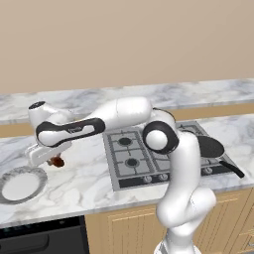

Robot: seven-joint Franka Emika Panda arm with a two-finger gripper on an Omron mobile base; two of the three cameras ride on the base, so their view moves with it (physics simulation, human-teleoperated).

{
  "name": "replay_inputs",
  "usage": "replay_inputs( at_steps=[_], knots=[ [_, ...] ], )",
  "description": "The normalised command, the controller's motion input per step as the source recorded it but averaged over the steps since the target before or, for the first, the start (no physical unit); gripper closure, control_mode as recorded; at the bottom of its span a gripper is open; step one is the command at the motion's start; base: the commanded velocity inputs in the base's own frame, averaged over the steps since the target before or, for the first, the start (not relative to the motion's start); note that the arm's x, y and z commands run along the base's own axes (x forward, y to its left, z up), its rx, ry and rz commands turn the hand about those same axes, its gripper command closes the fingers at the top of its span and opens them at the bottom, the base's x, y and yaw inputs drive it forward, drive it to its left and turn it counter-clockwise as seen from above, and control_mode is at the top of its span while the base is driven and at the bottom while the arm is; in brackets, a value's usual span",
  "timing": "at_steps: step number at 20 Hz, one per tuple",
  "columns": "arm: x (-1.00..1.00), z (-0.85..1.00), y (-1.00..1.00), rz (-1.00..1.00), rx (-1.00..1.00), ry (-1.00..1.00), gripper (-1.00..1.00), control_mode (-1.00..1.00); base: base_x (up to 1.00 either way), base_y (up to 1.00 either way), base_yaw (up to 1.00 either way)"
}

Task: Place the chicken drumstick on the plate and place the tomato on the same plate.

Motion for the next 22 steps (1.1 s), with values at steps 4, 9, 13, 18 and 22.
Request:
replay_inputs(
  at_steps=[4,9,13,18,22],
  knots=[
    [0.07,-0.10,0.72,0.02,0.02,0.00,1.00,-1.00,0.00,0.00,0.00],
    [0.10,-0.17,0.64,0.01,0.01,0.00,1.00,-1.00,0.00,0.00,0.00],
    [0.16,-0.27,0.43,0.00,0.03,0.00,1.00,-1.00,0.00,0.00,0.00],
    [0.14,-0.25,0.26,0.00,0.03,0.00,1.00,-1.00,0.00,0.00,0.00],
    [-0.07,-0.23,0.06,0.00,0.03,0.00,1.00,-1.00,0.00,0.00,0.00]
  ],
)
